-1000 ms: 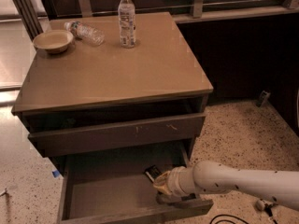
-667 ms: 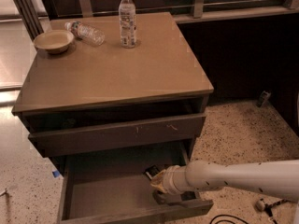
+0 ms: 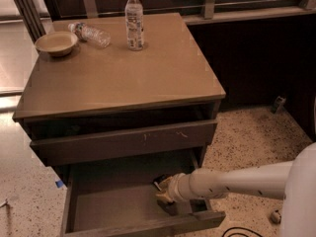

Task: Pick rxbar chocolate from middle drawer and place on counter

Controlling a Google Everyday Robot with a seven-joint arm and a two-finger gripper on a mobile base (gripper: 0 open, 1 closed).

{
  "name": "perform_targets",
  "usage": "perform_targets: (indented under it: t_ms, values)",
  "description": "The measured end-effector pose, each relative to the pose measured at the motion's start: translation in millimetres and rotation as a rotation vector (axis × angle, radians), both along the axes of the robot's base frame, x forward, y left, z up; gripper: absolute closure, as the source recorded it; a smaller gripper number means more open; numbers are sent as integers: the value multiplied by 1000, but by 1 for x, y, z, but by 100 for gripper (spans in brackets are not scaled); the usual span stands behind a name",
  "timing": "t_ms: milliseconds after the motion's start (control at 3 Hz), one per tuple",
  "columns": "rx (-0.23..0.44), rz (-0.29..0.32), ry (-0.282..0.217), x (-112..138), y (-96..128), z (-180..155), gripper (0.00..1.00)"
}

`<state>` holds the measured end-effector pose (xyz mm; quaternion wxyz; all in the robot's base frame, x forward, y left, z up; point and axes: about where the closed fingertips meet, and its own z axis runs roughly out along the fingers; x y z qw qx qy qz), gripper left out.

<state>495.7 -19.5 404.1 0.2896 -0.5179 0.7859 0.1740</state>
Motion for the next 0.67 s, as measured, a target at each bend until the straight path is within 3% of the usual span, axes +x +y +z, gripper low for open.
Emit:
perform_targets:
  t_ms: [333, 667]
  values:
    - [21, -24, 15, 6, -6, -10, 15]
    - [34, -52, 29, 13, -13, -18, 14]
